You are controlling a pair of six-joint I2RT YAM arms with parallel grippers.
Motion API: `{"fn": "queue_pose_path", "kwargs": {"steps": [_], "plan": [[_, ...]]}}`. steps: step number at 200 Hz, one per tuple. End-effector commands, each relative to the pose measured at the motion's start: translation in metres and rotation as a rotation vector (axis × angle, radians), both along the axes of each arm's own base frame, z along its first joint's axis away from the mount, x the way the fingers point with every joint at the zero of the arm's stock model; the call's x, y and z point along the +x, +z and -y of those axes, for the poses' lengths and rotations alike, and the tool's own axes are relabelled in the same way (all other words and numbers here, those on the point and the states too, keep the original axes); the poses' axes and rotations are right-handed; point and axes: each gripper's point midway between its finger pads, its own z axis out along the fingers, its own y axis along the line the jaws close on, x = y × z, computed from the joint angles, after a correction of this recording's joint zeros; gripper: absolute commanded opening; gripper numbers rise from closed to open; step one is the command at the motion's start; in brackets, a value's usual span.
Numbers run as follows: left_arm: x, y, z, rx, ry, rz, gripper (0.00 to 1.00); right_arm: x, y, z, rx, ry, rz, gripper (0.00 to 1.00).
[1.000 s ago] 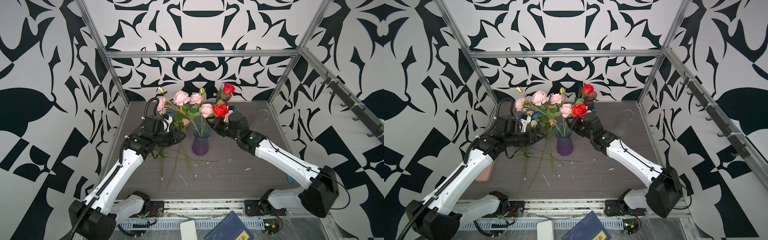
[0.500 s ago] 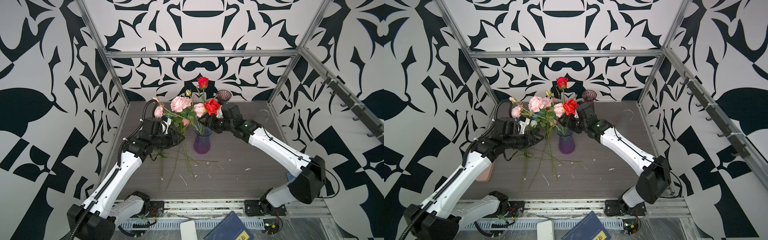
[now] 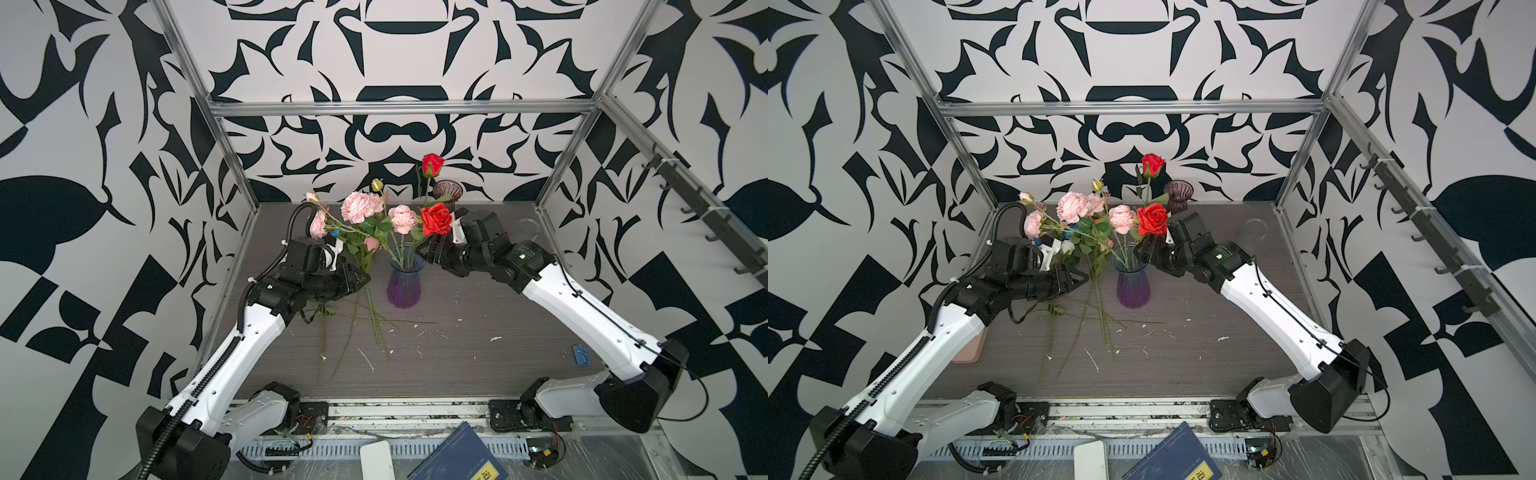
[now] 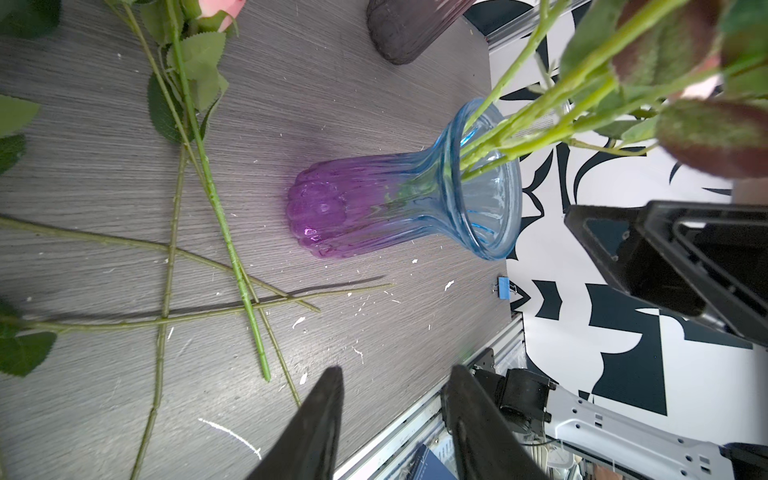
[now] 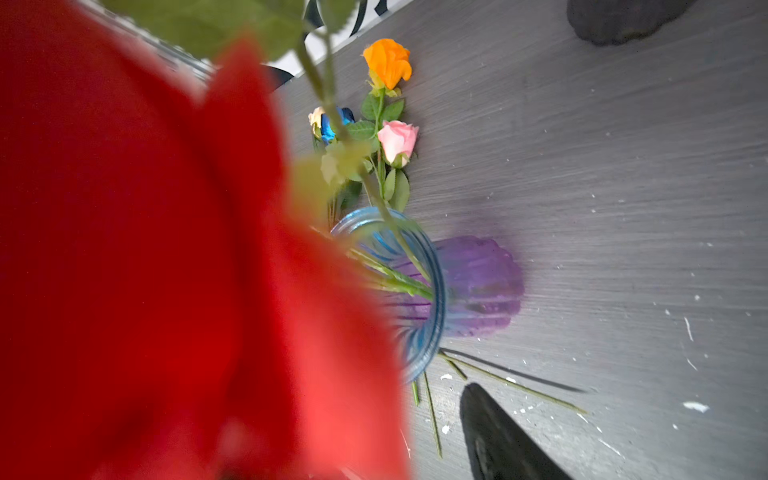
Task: Arrange the flowers into the vase
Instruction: 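Push the leaning red rose upright with the right gripper while the left steadies stems, then lower the right gripper to the body of the blue-purple vase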
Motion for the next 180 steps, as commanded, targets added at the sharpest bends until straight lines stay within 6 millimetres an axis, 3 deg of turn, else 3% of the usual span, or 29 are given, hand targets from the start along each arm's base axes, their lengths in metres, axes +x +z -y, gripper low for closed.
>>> {"fn": "queue_pose_path", "kwargs": {"steps": [1,31,58,101,138,157,180], "plan": [[-0.004,-0.003,-0.001,-0.014,-0.004,-0.007,0.46,-0.012,0.012,0.012,0.031,-0.043,0.001,0.77],[-0.007,-0.003,-0.002,-0.015,-0.003,-0.003,0.46,-0.029,0.019,0.031,0.051,-0.080,0.018,0.83],[-0.007,-0.004,-0.002,-0.019,-0.001,-0.003,0.46,-0.047,0.012,0.044,0.071,-0.126,-0.030,0.80],[-0.002,-0.004,0.003,-0.042,-0.002,-0.008,0.46,-0.059,-0.016,0.014,0.159,-0.241,-0.218,0.71],[-0.007,-0.004,0.001,-0.048,0.000,-0.009,0.45,-0.051,-0.016,-0.024,0.175,-0.322,-0.276,0.63],[-0.012,-0.006,-0.002,-0.046,0.006,-0.005,0.46,-0.046,-0.021,-0.029,0.183,-0.394,-0.303,0.59],[-0.018,-0.005,-0.006,-0.049,0.012,0.000,0.46,-0.040,-0.021,-0.020,0.167,-0.511,-0.278,0.55]]}}
